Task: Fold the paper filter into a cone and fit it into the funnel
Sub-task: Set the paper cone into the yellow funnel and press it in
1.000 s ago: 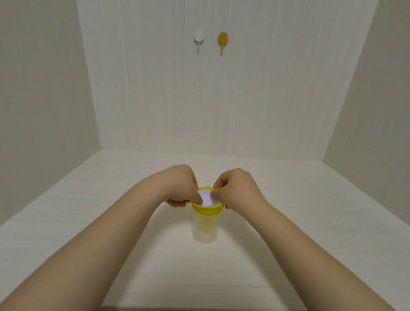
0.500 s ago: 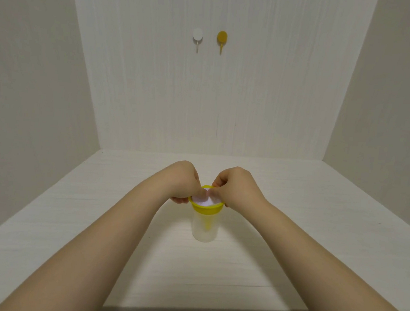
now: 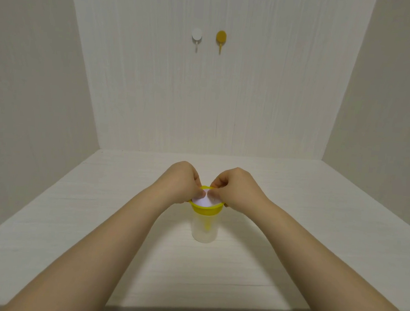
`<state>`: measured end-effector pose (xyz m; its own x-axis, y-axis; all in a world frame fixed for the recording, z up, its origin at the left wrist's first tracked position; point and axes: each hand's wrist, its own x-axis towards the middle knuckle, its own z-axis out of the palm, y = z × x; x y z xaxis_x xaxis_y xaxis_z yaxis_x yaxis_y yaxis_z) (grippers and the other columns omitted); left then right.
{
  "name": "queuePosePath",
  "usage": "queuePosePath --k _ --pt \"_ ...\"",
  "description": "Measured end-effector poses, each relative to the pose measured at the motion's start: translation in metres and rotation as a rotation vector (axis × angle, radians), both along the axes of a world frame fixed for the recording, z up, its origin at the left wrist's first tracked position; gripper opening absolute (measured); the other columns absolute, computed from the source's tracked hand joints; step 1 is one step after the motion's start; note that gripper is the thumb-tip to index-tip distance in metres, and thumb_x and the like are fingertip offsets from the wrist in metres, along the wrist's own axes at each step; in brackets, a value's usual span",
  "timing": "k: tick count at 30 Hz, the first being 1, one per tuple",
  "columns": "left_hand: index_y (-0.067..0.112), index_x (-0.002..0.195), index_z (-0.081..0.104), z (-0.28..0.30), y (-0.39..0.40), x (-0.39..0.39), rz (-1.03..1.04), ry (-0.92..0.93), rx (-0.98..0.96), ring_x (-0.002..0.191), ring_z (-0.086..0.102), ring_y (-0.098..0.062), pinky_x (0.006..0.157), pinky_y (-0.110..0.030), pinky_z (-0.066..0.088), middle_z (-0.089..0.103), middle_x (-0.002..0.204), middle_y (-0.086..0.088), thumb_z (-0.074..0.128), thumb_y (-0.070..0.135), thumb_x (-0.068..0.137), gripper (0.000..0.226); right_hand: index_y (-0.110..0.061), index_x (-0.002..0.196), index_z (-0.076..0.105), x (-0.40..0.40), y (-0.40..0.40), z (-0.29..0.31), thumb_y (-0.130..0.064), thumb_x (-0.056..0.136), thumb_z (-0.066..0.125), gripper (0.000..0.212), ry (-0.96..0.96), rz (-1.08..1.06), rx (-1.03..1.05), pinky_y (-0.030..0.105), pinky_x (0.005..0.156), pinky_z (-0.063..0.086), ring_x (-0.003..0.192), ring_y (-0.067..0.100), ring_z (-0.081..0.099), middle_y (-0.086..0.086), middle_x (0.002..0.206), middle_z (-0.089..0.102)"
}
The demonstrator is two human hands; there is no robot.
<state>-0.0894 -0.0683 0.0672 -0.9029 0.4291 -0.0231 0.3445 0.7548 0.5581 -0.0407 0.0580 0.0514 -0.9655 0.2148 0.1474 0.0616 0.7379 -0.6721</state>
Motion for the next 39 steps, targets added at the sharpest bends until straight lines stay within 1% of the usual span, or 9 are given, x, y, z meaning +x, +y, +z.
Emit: queuePosePath --k 3,5,9,13,18,24,28,34,39 --pt "0.010 0.069 0.057 -0.001 0.000 0.002 0.018 0.005 -0.011 0.058 0.054 -0.024 0.060 -0.026 0.045 0.059 0.066 -0.011 0.061 0.013 0.081 0.013 -0.008 0.082 0.067 0.006 0.001 0.002 -0.014 0.072 0.064 0.012 -0.075 -0.002 -0.044 0.019 0.042 0.039 0.041 0.009 0.050 0.003 0.054 0.057" --pt "0.007 0.073 0.059 -0.002 -0.001 0.003 0.029 0.005 -0.019 0.065 0.057 -0.026 0.066 -0.028 0.048 0.059 0.066 -0.010 0.060 0.013 0.081 0.009 -0.008 0.083 0.066 0.007 0.002 0.002 -0.013 0.071 0.063 0.013 -0.098 -0.021 -0.060 0.018 0.041 0.040 0.038 0.009 0.051 0.003 0.051 0.057" --pt "0.010 0.082 0.061 -0.004 -0.001 0.004 0.058 0.007 0.002 0.053 0.053 -0.022 0.054 -0.024 0.043 0.052 0.053 -0.004 0.060 0.010 0.079 0.003 -0.008 0.078 0.064 0.007 0.003 0.001 -0.008 0.071 0.059 0.008 -0.109 -0.055 -0.070 0.013 0.037 0.038 0.026 0.002 0.047 0.002 0.047 0.057" --pt "0.012 0.097 0.067 -0.009 -0.002 0.003 0.058 0.042 0.050 0.049 0.047 -0.014 0.049 -0.021 0.038 0.050 0.054 0.000 0.060 0.006 0.076 0.023 -0.011 0.068 0.062 0.007 0.005 0.003 -0.004 0.071 0.057 0.009 -0.103 -0.069 -0.073 0.014 0.038 0.038 0.027 0.004 0.047 0.003 0.045 0.057" --pt "0.010 0.091 0.072 -0.011 -0.002 0.004 0.059 0.095 0.041 0.060 0.048 -0.021 0.047 -0.021 0.034 0.048 0.055 0.001 0.059 0.005 0.073 0.022 -0.005 0.078 0.067 0.008 0.003 0.006 -0.007 0.072 0.061 0.009 -0.105 -0.062 -0.046 0.020 0.044 0.041 0.042 0.013 0.052 0.005 0.049 0.057" --pt "0.010 0.092 0.070 -0.011 0.000 0.007 0.065 0.138 -0.028 0.068 0.050 -0.023 0.048 -0.022 0.033 0.053 0.064 -0.003 0.059 0.010 0.074 0.021 -0.011 0.071 0.064 0.005 0.002 0.007 -0.003 0.074 0.057 0.010 -0.141 -0.069 0.006 0.021 0.045 0.041 0.042 0.012 0.051 0.005 0.050 0.057" --pt "0.012 0.086 0.065 -0.010 0.001 0.008 0.031 0.177 -0.134 0.070 0.050 -0.024 0.060 -0.027 0.039 0.056 0.078 -0.007 0.060 0.019 0.076 0.014 -0.015 0.064 0.062 0.002 0.002 0.006 -0.002 0.072 0.055 0.017 -0.130 -0.074 0.022 0.022 0.045 0.041 0.043 0.012 0.052 0.005 0.051 0.057" --pt "0.006 0.098 0.067 -0.008 0.000 0.012 -0.003 0.161 -0.183 0.066 0.060 -0.026 0.064 -0.028 0.047 0.065 0.076 -0.010 0.056 0.026 0.078 0.030 -0.016 0.071 0.065 0.002 0.002 0.004 -0.006 0.075 0.060 0.011 -0.094 -0.054 0.039 0.020 0.043 0.037 0.043 0.009 0.052 0.000 0.053 0.056" --pt "0.008 0.089 0.065 -0.008 0.000 0.012 -0.006 0.158 -0.205 0.067 0.049 -0.026 0.058 -0.027 0.037 0.055 0.077 -0.009 0.055 0.020 0.078 0.019 -0.016 0.072 0.064 0.003 0.000 0.004 -0.005 0.076 0.060 0.013 -0.065 -0.039 0.036 0.021 0.048 0.040 0.046 0.012 0.052 0.007 0.063 0.059"
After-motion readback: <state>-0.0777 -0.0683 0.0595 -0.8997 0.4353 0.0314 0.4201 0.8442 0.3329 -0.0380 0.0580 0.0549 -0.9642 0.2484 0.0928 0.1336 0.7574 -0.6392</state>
